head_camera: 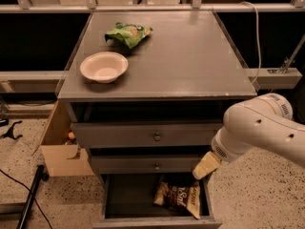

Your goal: Pick brown chip bag from bottom drawer and place on counter

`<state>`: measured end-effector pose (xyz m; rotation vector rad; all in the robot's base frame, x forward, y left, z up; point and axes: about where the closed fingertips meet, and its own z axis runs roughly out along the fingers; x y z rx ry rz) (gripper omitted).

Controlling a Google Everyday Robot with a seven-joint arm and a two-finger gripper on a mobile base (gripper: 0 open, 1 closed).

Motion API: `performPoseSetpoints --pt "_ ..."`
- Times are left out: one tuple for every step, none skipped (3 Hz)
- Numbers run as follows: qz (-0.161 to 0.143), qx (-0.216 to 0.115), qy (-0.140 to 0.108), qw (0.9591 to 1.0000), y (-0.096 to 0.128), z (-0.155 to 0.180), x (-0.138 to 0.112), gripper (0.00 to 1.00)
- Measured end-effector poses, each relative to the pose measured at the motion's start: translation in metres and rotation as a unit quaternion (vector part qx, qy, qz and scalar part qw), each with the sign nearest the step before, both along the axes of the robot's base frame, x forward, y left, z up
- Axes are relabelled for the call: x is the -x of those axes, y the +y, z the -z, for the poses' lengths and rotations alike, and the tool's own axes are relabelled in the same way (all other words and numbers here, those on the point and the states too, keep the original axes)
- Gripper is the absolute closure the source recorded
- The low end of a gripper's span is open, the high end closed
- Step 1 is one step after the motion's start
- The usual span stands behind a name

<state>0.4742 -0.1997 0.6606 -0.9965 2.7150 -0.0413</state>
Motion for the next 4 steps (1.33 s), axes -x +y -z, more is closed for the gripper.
performPoseSetpoints --pt "0.004 0.004 -0.003 1.0000 -0.002 0.004 0.005 0.00" --pt "0.024 0.001 0.011 0.9996 -0.004 0.046 0.016 0.00" --pt "0.063 -0.014 0.033 0.9974 -0.005 0.100 0.030 0.00" --pt "0.088 -0.046 0.040 0.9942 -0.001 0.149 0.044 0.00"
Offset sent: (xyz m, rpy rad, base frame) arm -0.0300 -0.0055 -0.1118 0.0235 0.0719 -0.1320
